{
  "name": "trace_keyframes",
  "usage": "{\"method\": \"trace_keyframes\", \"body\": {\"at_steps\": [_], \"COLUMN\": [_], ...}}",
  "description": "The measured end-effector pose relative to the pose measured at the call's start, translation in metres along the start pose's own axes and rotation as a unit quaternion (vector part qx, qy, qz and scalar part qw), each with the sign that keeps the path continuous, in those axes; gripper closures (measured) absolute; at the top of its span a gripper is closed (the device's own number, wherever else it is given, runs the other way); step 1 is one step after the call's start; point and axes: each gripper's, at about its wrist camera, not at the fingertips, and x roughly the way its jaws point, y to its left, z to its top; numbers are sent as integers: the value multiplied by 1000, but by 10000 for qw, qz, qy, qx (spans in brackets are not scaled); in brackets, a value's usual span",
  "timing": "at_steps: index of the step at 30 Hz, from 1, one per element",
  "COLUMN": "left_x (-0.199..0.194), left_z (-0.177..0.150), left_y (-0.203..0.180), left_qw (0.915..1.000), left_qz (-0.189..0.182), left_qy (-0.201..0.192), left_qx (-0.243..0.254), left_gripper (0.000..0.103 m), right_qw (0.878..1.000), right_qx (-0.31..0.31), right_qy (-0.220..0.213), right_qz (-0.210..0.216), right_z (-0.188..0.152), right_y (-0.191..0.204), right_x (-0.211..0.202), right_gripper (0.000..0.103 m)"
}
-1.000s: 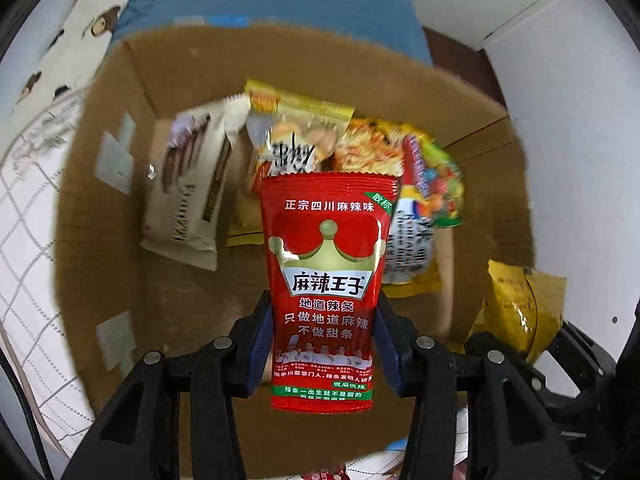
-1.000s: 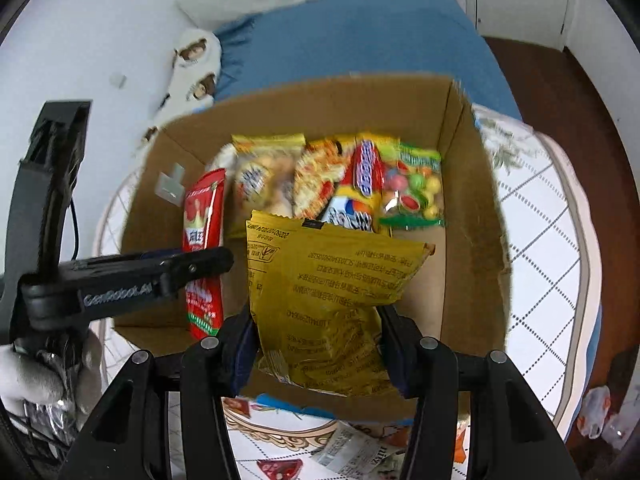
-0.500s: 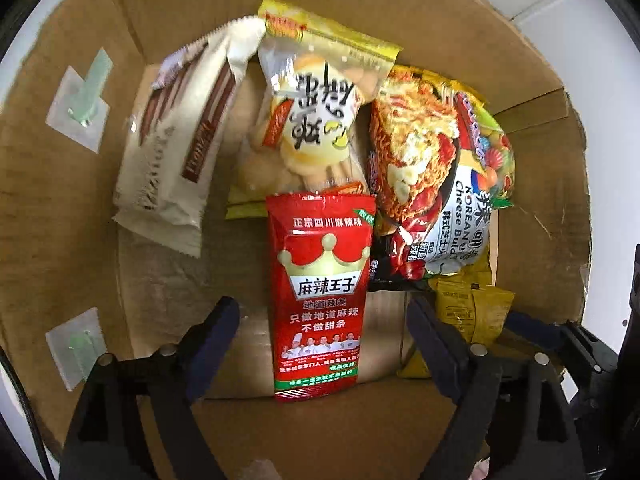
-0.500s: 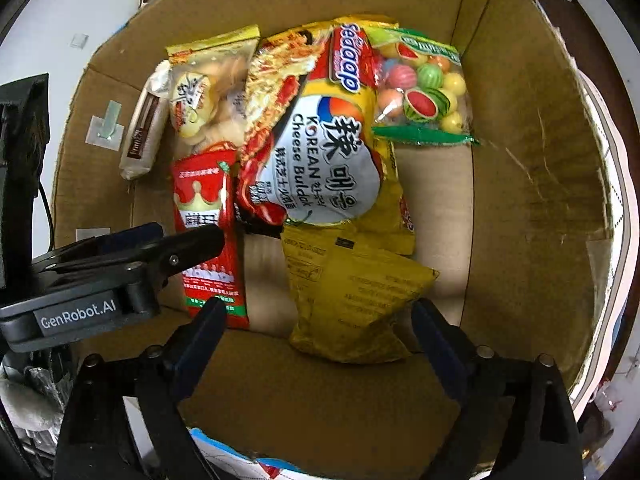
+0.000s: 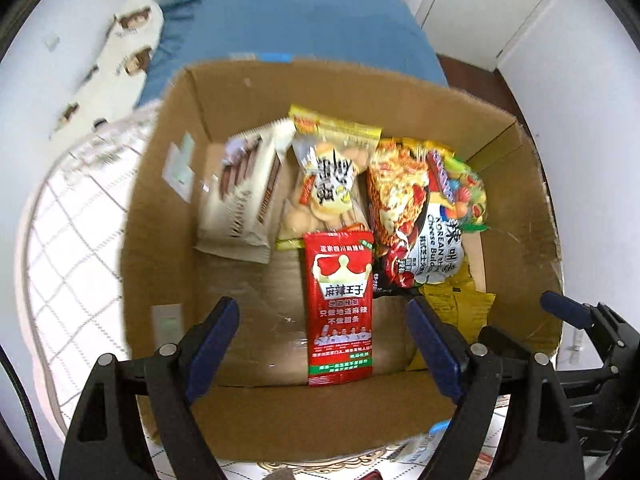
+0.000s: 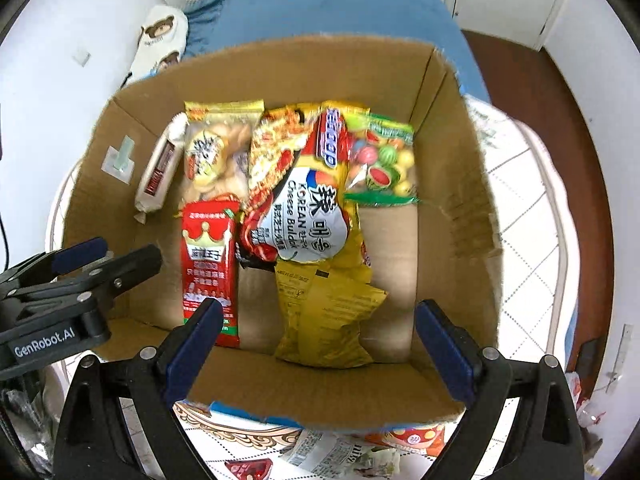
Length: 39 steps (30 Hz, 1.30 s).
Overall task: Organize snacks
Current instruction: 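Carry both packets into the box and open both tools to release, then grasp the brown cookie pack with the left tool while the right tool grasps the white Mizi bag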
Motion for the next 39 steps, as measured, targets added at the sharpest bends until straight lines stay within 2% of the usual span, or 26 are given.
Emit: {"method": "trace_keyframes", "body": {"at_steps": [7,14,20,24,29,32,36,39], "left_x": [-56,-104,-127,-131,-111,-81,-25,8], "left_z": [-14,-35,-51,-67,-95,-112,-130,-139], "left_y": [-2,-9,-8,-5,3,10,20,19], "left_qw": [9968,9904,9869,9863,9893,9941,9989,9987], "left_qz": [130,171,95,144,391,456,402,411], "left_qy": [-780,-1357,-1607,-1641,-1408,-981,-151,274], "left_qx": [108,207,138,112,46,-57,-162,-110], "left_gripper": [17,17,17,17,17,17,17,17], "right_qw": [9972,9914,9878,9890,9940,9945,9877,9838], "right_qx": [-169,-252,-257,-99,343,722,1175,1370], "right_qy": [-688,-1249,-1519,-1474,-1013,-529,141,420], "right_qz": [-236,-300,-232,-18,223,536,1021,1077], "right_z": [-18,-35,-53,-73,-104,-126,-161,-180], "right_y": [2,14,19,12,-11,-25,-35,-37], "right_x": [-54,-102,-129,-135,-103,-68,-10,20], "right_gripper": [4,4,4,4,4,4,5,14]}}
